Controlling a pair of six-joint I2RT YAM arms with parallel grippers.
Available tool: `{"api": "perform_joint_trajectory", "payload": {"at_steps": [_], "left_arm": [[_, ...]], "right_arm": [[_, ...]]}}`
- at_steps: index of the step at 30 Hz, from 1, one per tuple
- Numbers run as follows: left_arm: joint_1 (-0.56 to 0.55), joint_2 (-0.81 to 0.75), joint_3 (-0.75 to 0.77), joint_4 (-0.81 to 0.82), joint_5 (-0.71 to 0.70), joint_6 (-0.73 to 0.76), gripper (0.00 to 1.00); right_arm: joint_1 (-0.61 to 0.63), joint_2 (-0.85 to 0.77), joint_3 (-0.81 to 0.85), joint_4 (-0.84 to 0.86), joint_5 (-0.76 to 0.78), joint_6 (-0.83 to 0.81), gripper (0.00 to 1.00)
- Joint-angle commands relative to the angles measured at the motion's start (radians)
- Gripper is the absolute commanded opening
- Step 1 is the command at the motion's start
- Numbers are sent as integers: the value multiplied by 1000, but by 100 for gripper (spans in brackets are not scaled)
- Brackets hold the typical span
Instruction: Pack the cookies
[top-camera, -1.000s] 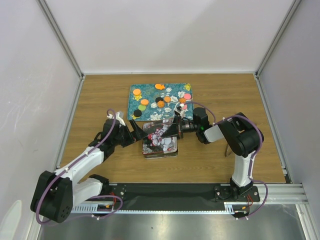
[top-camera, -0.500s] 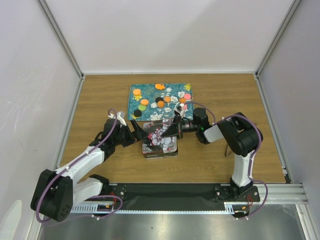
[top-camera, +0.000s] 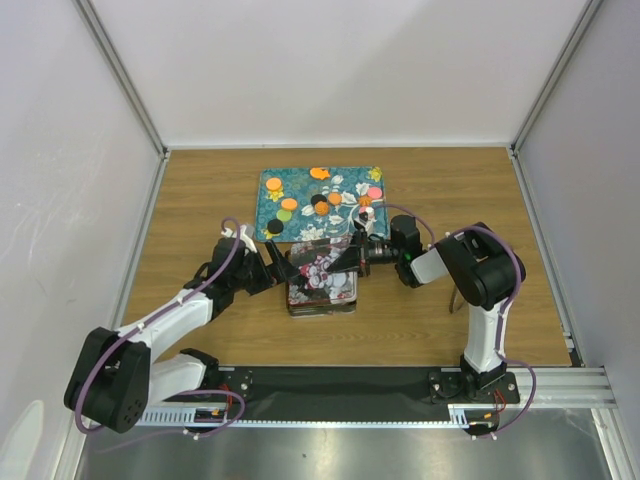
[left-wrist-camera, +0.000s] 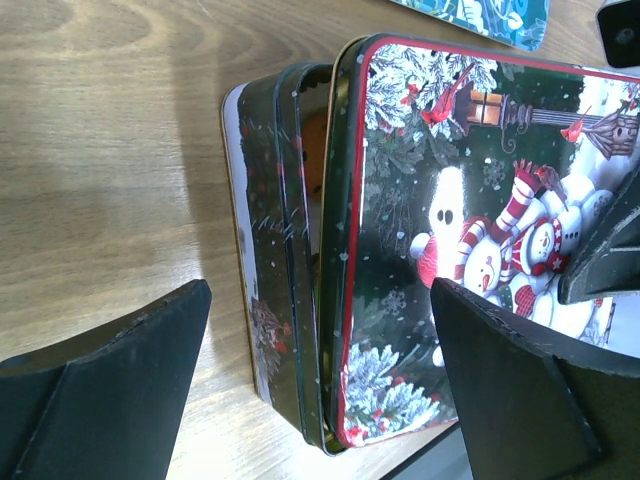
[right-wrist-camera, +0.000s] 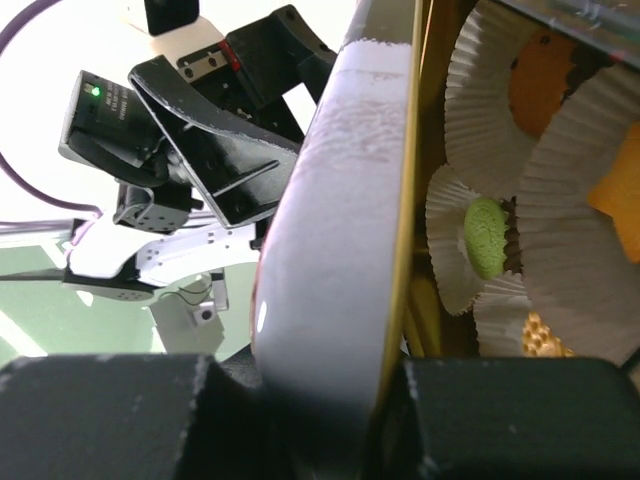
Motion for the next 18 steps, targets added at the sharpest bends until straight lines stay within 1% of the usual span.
{"api": "perform_joint_trajectory", "payload": {"at_steps": [1, 5, 7, 8, 11, 12, 15, 18], "left_arm": [[-11, 2, -1, 47, 2, 22, 98], [-12, -10, -2, 48, 2, 22, 98], [-12, -16, 3, 42, 2, 25, 100], [-12, -25, 6, 39, -1, 28, 100], [-12, -41, 13, 24, -6, 35, 100], [-12, -42, 15, 19, -6, 38, 100], [-12, -53, 22, 7, -10, 43, 100], [-12, -54, 24, 2, -12, 46, 100]], "right_arm": [[-4, 17, -7, 37, -12, -28, 12], [1, 19, 2, 50, -20, -26, 13], [-1, 27, 5, 85, -24, 24, 12], [-2, 31, 4, 155, -29, 49, 12], [-10, 48, 1, 276, -37, 148, 12], [-10, 50, 1, 292, -38, 161, 12], [-10, 47, 5, 303, -37, 170, 12], [1, 34, 14, 239, -35, 118, 12]]}}
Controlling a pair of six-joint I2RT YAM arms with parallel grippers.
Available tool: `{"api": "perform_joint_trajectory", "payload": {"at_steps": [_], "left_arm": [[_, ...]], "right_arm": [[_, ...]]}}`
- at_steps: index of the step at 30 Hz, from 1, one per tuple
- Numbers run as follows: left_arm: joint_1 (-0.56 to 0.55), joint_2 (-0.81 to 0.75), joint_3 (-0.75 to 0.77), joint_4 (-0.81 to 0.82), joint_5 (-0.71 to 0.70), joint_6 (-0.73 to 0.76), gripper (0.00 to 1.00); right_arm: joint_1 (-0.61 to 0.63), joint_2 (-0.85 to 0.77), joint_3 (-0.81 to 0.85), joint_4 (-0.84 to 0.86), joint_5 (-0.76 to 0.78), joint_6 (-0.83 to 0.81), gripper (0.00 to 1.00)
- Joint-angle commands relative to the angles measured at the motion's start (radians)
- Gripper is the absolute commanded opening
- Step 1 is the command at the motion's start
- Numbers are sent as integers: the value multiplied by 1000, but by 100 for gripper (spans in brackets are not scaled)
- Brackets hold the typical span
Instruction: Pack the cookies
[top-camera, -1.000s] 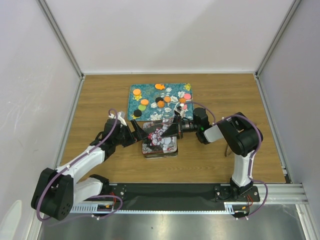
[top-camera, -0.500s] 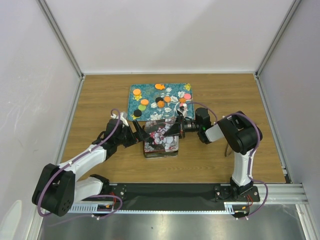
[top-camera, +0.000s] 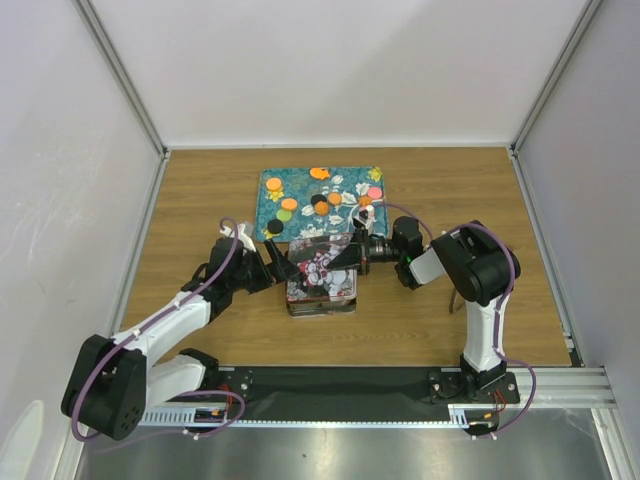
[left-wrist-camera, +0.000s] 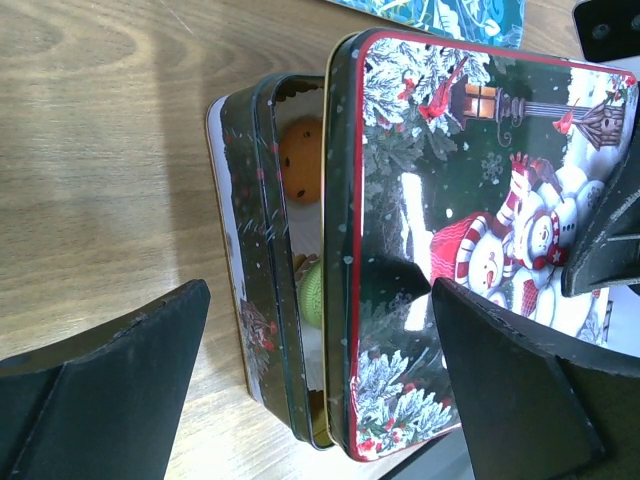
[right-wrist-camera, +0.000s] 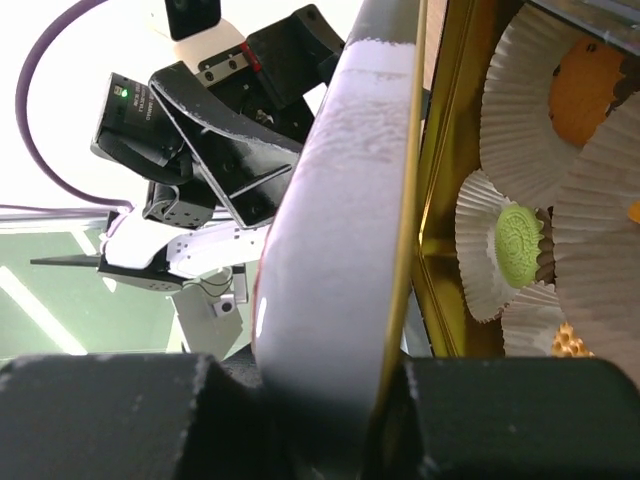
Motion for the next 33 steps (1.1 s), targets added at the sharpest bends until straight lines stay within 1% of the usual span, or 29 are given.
{"api": "perform_joint_trajectory", "payload": {"at_steps": [1, 2, 5, 11, 16, 23, 26, 31, 33], "left_arm": [[-8, -19, 24, 1, -9, 35, 100], [-8, -18, 24, 3, -9, 37, 100], [-8, -18, 21, 4, -11, 38, 100], [-8, -36, 19, 10, -9, 43, 100], [-8, -10, 16, 13, -9, 43, 100], [-8, 48, 16, 27, -31, 37, 100], [-8, 57, 19, 32, -35, 35, 99], [-8, 90, 30, 12, -52, 43, 98], [-8, 97, 33, 10, -52, 43, 97]], "right_arm": [[11, -15, 21, 28, -14, -33, 12], [14, -17, 27, -22, -14, -50, 12], [29, -17, 47, -87, -11, -102, 12], [38, -12, 78, -139, -8, -136, 12], [37, -12, 93, -231, -5, -205, 13], [23, -12, 81, -259, -2, -230, 13], [11, -20, 70, -251, -2, -225, 18], [-6, -37, 39, -228, -2, -216, 28], [-12, -44, 32, -227, -2, -216, 31]]}}
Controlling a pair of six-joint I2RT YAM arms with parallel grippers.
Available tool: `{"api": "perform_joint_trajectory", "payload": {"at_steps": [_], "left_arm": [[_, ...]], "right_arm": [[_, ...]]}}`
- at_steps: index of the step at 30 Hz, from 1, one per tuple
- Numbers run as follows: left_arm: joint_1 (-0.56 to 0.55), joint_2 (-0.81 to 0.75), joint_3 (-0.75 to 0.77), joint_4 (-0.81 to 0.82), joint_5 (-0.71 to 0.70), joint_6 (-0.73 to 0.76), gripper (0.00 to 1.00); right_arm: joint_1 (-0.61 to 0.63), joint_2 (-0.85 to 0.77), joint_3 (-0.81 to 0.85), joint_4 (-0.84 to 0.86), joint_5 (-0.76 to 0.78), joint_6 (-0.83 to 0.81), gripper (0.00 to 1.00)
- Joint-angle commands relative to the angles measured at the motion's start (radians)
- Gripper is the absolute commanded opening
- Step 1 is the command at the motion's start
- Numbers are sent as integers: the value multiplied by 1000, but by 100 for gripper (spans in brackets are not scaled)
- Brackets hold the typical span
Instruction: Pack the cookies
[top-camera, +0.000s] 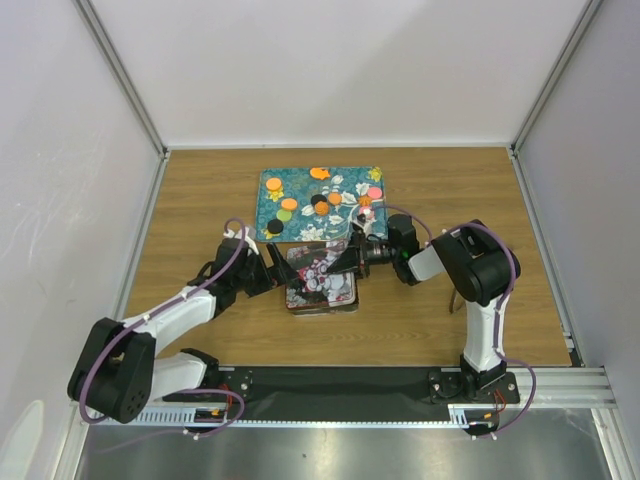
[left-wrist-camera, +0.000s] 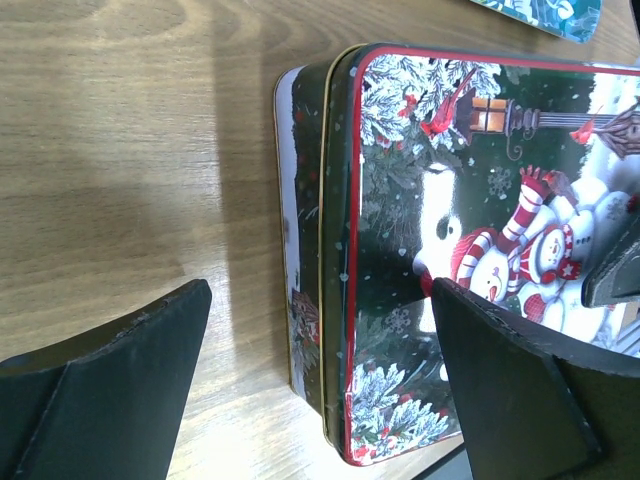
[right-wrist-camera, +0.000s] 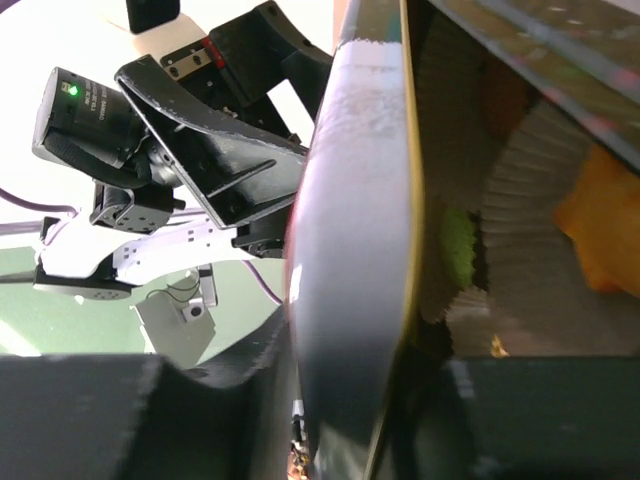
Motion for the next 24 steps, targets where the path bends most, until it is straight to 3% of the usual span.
{"api": "perform_joint_trajectory", "payload": {"at_steps": [1, 10, 16, 24], "left_arm": [[-8, 16, 32, 13, -21, 28, 97], [-9, 21, 39, 4, -26, 25, 97], [-31, 33, 46, 11, -30, 16, 97], [-52, 58, 75, 10, -38, 9, 97]], "right_arm": [[-17, -50, -19, 34, -1, -21, 33], [-66, -99, -88, 25, -9, -44, 36], [-132, -153, -137, -87, -12, -125, 38], [-201, -248, -164, -366, 31, -330, 40]]}}
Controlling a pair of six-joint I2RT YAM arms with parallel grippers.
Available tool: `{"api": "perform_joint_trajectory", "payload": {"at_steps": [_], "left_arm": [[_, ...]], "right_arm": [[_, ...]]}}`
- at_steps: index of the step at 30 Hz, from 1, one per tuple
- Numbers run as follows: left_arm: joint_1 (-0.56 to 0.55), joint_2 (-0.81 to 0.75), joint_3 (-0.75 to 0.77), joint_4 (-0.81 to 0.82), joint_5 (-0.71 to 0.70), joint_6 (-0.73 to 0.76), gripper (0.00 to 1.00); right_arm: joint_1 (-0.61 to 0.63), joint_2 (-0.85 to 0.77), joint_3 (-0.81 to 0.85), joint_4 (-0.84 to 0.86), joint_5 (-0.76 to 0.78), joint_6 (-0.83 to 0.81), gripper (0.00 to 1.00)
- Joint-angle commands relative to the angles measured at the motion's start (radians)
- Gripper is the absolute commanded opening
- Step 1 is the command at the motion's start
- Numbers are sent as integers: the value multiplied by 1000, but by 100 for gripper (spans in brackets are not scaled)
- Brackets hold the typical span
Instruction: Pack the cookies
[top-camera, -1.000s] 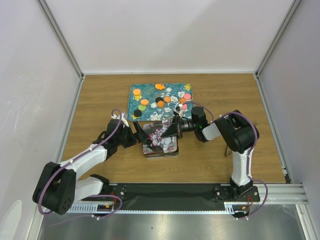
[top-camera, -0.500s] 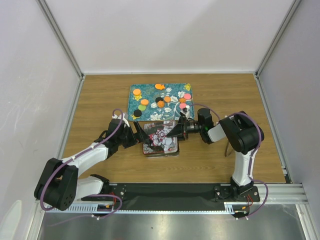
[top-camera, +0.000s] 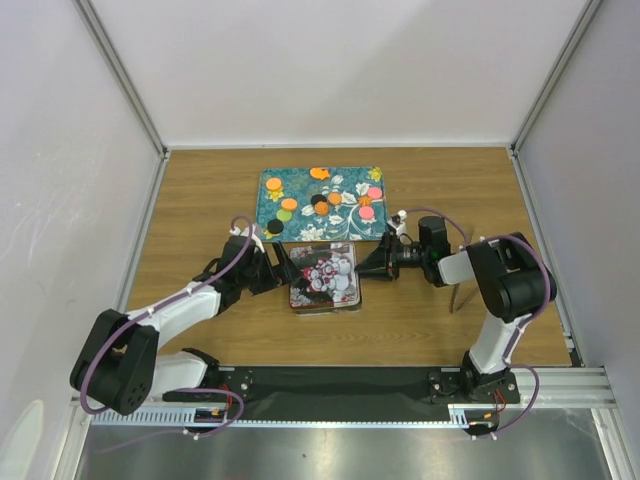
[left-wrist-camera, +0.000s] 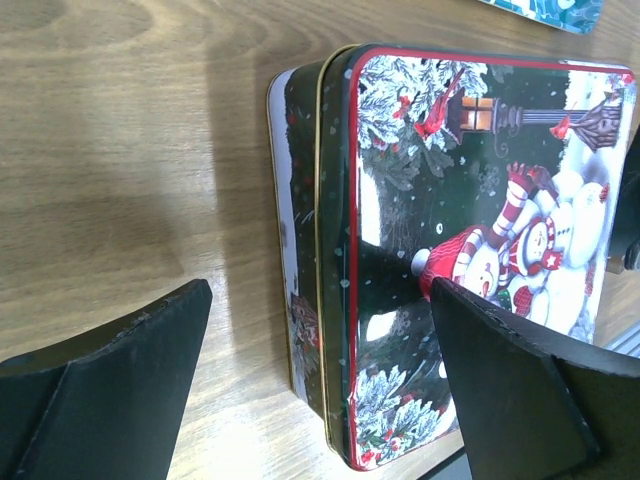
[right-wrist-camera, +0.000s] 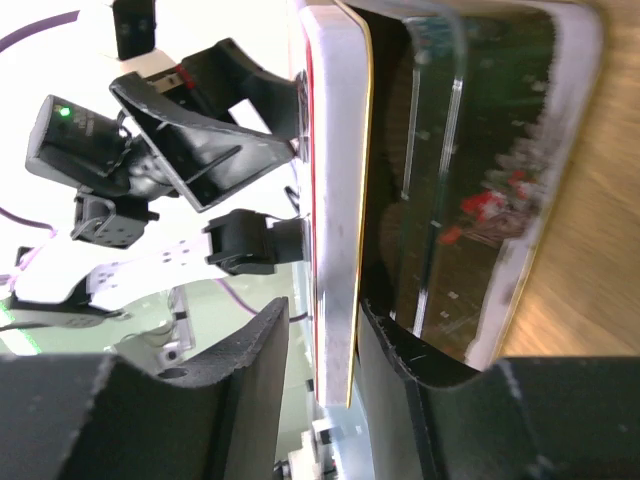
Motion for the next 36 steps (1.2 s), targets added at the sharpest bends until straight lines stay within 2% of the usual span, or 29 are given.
{"api": "perform_joint_trajectory", "payload": {"at_steps": [1, 2, 8, 11, 12, 15, 19, 29, 36], "left_arm": [[-15, 12, 44, 4, -19, 10, 97], [-16, 17, 50, 1, -20, 13, 96], [-25, 12, 68, -5, -31, 17, 96], [-31, 9, 79, -35, -36, 22, 96], [-33, 11, 82, -40, -34, 24, 96], [-39, 11, 97, -54, -42, 34, 97], [-45, 17, 116, -69, -42, 42, 96], [-78, 58, 173, -89, -45, 70, 97], [-99, 72, 202, -107, -43, 76, 97]], "right_arm": [[-25, -76, -4, -156, 29, -147, 40], [-38, -84, -3, -226, 43, -168, 40], [-49, -163, 5, -390, 155, -284, 45], [-34, -194, 16, -430, 202, -311, 52], [-28, -205, 20, -441, 213, -317, 58], [26, -240, 60, -518, 283, -368, 68], [81, -262, 106, -584, 365, -394, 72], [152, -236, 201, -670, 480, -428, 73], [192, -225, 224, -694, 512, -429, 69]]}}
